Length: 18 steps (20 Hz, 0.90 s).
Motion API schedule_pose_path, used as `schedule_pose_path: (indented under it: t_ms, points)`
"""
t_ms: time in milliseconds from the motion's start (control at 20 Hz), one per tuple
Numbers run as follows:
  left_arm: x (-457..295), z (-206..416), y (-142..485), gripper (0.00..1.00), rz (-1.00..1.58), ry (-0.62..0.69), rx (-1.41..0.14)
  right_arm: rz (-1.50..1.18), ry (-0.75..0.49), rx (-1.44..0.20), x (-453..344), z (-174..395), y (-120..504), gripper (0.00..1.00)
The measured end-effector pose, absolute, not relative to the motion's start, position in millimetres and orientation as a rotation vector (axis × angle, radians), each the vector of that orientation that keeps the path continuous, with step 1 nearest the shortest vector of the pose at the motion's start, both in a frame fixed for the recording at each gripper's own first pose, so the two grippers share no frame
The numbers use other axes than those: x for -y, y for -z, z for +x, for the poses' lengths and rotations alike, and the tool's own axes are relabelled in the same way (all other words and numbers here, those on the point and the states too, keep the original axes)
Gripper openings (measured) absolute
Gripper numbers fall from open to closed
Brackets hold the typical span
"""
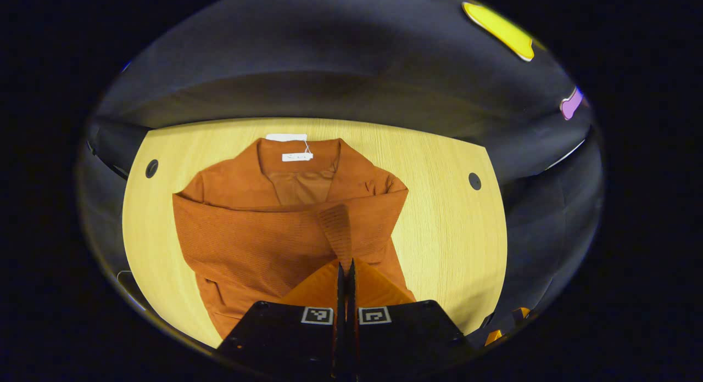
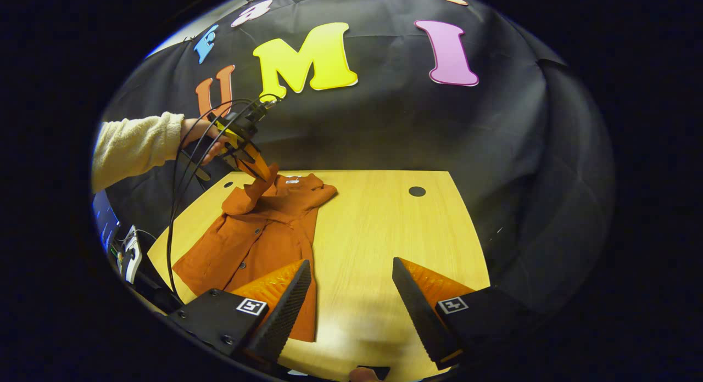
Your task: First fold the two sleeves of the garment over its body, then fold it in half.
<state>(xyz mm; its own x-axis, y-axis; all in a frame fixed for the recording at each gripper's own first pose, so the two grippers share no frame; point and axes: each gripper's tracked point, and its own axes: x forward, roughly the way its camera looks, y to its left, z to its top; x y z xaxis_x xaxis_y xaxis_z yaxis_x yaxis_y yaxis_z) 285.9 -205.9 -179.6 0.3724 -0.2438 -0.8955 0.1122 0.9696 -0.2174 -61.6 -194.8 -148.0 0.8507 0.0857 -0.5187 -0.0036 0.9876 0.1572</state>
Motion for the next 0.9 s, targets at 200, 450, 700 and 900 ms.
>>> schedule_pose_path:
  t_ms: [200,450,700,900]
  points:
    - [219,294,198,0.06,-0.109,0.223,-1.157,0.208,-0.001,-0.575,220,-73,155,0.97]
    - [230,298,199,0.35,-0.111,0.239,-1.115,0.202,0.031,-0.595,238,-88,162,0.99]
    - [223,281,194,0.67,-0.126,0.220,-1.073,0.188,0.043,-0.616,237,-105,166,0.99]
    - [196,255,196,0.94,-0.151,0.186,-1.040,0.169,0.013,-0.637,212,-107,173,0.99]
